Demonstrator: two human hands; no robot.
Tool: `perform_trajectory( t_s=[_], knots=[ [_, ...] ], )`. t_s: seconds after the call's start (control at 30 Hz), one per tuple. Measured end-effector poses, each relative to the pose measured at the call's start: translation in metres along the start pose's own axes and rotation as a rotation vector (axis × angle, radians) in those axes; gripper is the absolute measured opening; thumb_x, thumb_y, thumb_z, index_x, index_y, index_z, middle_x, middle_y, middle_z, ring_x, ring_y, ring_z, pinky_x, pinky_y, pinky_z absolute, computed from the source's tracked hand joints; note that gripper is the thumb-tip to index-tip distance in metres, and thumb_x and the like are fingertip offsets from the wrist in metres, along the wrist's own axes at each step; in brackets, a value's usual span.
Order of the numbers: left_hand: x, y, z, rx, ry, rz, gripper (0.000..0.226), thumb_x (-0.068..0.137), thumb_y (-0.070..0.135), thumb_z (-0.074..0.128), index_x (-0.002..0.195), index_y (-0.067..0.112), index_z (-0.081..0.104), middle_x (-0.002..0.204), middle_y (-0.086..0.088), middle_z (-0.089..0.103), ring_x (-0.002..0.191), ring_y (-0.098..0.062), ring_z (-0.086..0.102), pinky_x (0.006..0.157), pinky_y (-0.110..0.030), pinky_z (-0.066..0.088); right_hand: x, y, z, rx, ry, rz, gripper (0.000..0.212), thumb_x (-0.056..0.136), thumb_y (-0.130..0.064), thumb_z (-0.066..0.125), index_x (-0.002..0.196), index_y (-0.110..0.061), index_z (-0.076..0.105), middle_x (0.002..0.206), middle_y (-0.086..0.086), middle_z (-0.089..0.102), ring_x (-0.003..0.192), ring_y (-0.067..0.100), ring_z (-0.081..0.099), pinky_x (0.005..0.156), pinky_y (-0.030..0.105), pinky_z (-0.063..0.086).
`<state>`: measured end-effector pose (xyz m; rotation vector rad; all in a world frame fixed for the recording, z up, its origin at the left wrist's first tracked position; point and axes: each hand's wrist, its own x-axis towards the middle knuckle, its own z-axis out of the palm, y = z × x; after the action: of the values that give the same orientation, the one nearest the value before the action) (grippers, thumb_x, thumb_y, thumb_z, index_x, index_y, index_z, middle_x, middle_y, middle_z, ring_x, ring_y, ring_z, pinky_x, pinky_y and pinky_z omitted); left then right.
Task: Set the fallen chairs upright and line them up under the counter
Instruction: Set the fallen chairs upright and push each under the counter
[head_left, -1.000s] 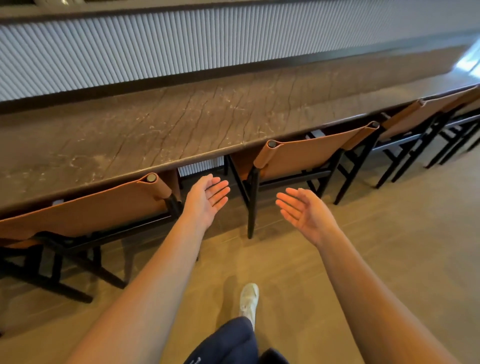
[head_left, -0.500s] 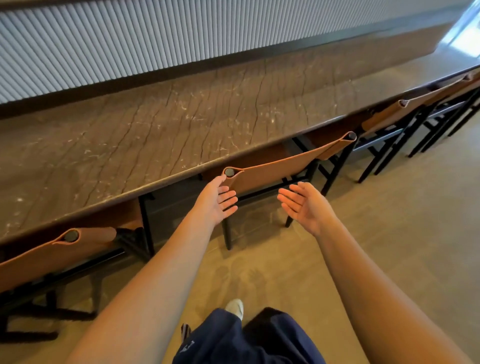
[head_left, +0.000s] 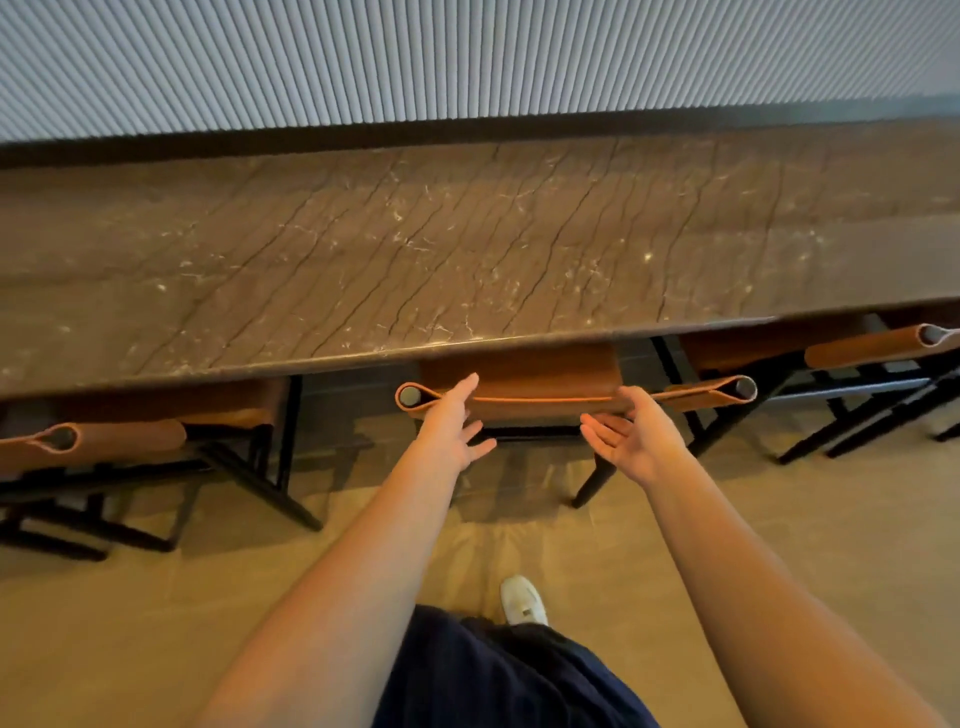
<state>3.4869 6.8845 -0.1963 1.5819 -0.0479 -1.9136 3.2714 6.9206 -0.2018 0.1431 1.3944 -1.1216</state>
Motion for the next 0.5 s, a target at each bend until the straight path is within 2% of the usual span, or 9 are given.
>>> perform_trajectory(
  t_s=[0.13,0.23,0.33,0.43,0.5],
  knots=[
    [0.011,0.002,0.018,-0.156,0.104,0.023,0.057,0.088,0.024,0.068,0.137,0.02,0.04,0.139,-0.012,0.046,0.127,-0.036,0.046,0.088,-0.053,0.049,0.025,-0.027,-0.012,-0.057,-0.012,0.079,0.03,0.093,-0.027,0.059,0.118,-0.011,0.055,0.11,0.021,0.063,0.096,0.033,0.063,0.063,0.042,0.053],
    [0.02,0.003,0.025,-0.276,0.208,0.076,0.041,0.085,0.012,0.069,0.119,0.014,0.046,0.114,-0.016,0.052,0.099,-0.038,0.055,0.083,-0.054,0.054,0.042,-0.04,-0.015,-0.091,-0.004,0.134,0.014,0.094,-0.021,0.057,0.099,-0.009,0.057,0.102,0.022,0.065,0.089,0.035,0.065,0.057,0.045,0.053],
    [0.03,0.002,0.027,-0.302,0.327,0.12,0.024,0.086,-0.006,0.057,0.103,0.007,0.047,0.098,-0.019,0.056,0.079,-0.036,0.06,0.075,-0.052,0.057,0.057,-0.047,-0.017,-0.049,0.02,0.164,0.016,0.096,-0.015,0.053,0.109,-0.008,0.056,0.11,0.021,0.064,0.092,0.038,0.064,0.053,0.05,0.054],
    [0.031,0.0,0.027,-0.294,0.401,0.127,0.02,0.084,-0.014,0.049,0.088,0.006,0.049,0.092,-0.02,0.058,0.074,-0.036,0.062,0.058,-0.048,0.058,0.069,-0.049,-0.019,0.006,0.041,0.156,0.026,0.096,-0.002,0.046,0.12,-0.006,0.052,0.114,0.023,0.06,0.092,0.042,0.062,0.05,0.055,0.055],
    [0.029,-0.001,0.025,-0.28,0.425,0.14,0.022,0.084,-0.016,0.05,0.083,0.006,0.049,0.091,-0.019,0.059,0.076,-0.036,0.065,0.055,-0.045,0.057,0.071,-0.049,-0.019,0.001,0.04,0.148,0.032,0.093,0.005,0.043,0.123,-0.005,0.051,0.115,0.024,0.059,0.089,0.044,0.061,0.048,0.056,0.054]
  ],
)
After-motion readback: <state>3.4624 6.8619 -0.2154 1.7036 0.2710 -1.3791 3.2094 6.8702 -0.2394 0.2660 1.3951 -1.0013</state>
